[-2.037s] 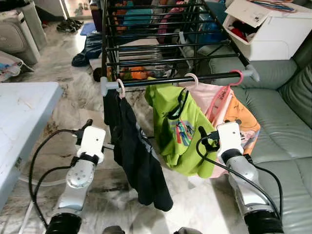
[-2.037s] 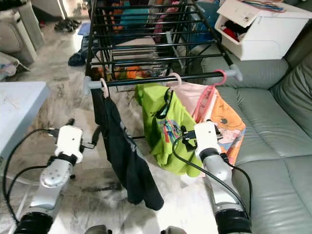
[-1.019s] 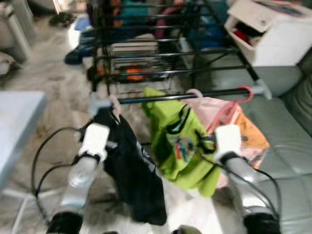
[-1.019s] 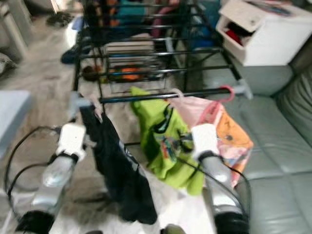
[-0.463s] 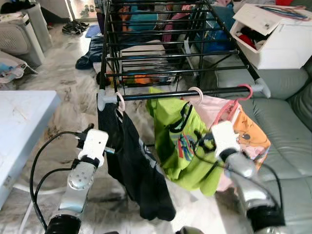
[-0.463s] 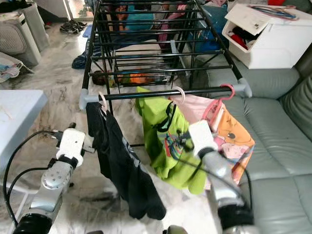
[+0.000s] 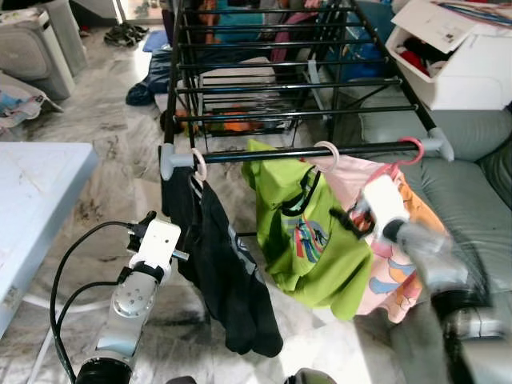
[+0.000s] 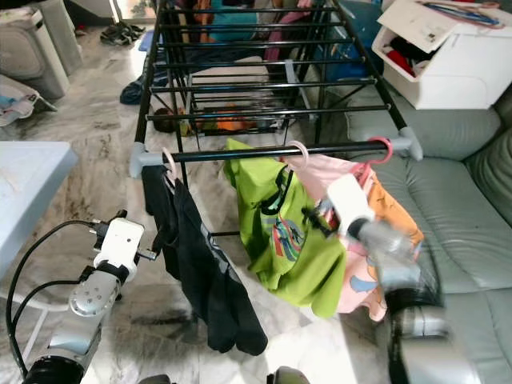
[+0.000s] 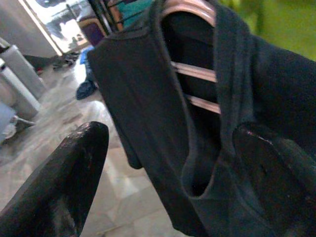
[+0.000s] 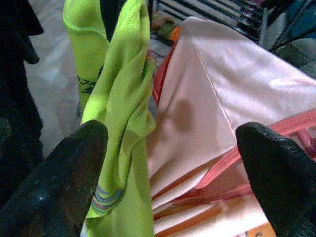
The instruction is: Hang hanger
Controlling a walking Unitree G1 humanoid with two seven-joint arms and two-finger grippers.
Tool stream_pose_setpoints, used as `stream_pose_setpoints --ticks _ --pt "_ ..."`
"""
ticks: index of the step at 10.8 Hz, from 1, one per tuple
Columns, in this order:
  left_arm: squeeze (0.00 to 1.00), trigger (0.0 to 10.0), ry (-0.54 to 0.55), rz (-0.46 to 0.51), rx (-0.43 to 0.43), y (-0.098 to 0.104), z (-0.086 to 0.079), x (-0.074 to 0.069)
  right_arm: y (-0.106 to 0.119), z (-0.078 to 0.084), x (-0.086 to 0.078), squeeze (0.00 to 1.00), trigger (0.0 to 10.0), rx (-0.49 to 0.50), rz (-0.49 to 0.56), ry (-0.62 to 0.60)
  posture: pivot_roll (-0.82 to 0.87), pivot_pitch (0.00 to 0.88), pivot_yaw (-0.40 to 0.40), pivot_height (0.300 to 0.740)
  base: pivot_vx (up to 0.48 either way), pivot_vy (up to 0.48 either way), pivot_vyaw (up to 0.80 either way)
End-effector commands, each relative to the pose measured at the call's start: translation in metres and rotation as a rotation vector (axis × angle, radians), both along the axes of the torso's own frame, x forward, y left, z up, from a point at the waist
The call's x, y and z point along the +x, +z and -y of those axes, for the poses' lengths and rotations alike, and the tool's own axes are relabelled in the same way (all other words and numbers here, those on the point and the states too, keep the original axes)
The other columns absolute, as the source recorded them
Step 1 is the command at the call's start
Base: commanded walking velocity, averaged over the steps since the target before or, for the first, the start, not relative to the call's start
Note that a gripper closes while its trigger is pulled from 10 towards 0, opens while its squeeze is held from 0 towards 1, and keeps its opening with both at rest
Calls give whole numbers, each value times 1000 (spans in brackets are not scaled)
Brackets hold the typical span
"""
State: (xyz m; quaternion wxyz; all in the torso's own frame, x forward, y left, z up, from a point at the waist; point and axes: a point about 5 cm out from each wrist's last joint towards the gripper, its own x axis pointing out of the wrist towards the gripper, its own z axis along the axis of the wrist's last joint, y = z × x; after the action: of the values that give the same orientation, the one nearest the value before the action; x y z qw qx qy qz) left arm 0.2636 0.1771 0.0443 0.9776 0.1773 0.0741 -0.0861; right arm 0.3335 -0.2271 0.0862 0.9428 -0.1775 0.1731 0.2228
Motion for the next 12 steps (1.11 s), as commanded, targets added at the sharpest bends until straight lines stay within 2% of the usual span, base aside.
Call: stream_pose_setpoints --ticks 1,2,3,4,6,9,12 --pt "0 10000 -8 -8 6 1 -1 0 -7 -1 -2 0 10000 1 -58 27 -9 0 -8 740 0 0 0" --pt "0 10000 -11 -12 16 0 -1 -1 -12 4 -2 0 10000 -27 -111 51 0 0 -10 740 0 0 0" --pt "0 10000 -10 -17 16 0 -1 -2 -14 10 -2 0 9333 2 -153 38 2 0 -11 740 0 0 0" --pt "0 10000 -14 -27 16 -2 0 -2 -17 8 -4 0 0 20 -205 81 2 0 -11 740 0 0 0" --pt "0 10000 -23 -32 18 -2 2 -2 -18 -1 -4 0 0 -12 -215 169 1 0 -11 740 0 0 0" --pt "0 10000 -29 -36 21 -2 4 -1 -18 -2 -2 0 0 -51 -214 172 2 0 -13 740 0 0 0" --pt "0 10000 -39 -42 30 -3 5 -1 -15 -5 3 0 0 -46 -208 150 3 0 -9 740 0 0 0"
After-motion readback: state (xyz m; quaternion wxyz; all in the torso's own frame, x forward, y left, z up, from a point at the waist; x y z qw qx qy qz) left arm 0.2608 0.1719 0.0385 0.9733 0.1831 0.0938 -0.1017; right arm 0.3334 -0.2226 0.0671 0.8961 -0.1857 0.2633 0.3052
